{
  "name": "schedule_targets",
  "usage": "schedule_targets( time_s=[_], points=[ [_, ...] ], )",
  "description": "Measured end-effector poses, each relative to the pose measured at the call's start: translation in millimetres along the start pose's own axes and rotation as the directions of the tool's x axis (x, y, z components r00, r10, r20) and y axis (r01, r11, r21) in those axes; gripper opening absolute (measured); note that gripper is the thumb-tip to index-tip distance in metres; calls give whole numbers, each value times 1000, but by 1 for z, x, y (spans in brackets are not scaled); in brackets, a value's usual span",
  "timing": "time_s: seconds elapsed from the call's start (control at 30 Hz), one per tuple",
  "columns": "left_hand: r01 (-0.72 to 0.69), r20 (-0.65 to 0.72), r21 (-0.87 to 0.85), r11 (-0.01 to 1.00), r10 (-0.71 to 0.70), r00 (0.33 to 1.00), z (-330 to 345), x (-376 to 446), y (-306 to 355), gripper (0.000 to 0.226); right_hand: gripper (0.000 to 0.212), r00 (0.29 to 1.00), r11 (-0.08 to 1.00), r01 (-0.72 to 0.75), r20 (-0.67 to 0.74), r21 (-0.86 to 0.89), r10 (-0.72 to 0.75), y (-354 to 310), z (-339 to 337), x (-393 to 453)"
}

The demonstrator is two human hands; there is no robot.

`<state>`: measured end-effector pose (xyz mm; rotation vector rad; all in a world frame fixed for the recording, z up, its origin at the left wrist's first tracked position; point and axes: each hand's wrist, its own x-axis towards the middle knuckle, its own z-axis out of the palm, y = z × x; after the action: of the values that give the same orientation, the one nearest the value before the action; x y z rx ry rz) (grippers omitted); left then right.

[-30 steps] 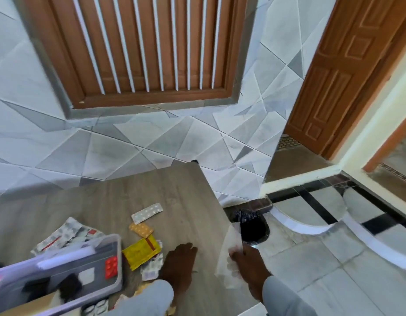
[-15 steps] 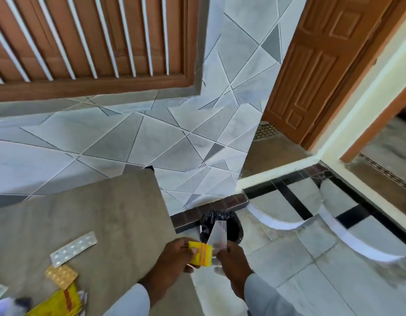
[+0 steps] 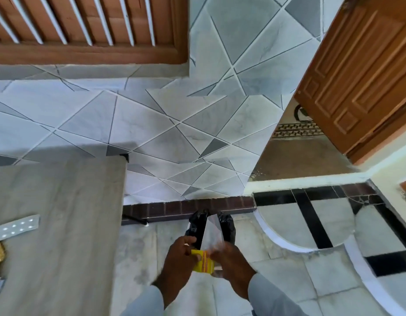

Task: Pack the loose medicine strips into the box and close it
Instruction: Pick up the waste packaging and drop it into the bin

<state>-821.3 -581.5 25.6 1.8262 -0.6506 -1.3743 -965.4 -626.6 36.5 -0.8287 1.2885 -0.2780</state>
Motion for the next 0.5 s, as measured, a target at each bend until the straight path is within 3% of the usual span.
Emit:
schedule_targets(
  time_s=[0.2,0.4,0.5],
  points=[
    [49,-10,7,999,-49,999,35,64,-12,28,18,999,986,-51,-9,-160,50,0,-29,74],
    [215,33,87,973,-218,975,61,156,-34,27,19,970,924,-129,-237,-360,43,14,-53,172],
    [266,33,107,958,-271,962,76,206,-58,24,27,961,876,-155,-275,-456,28,27,-66,224]
  ],
)
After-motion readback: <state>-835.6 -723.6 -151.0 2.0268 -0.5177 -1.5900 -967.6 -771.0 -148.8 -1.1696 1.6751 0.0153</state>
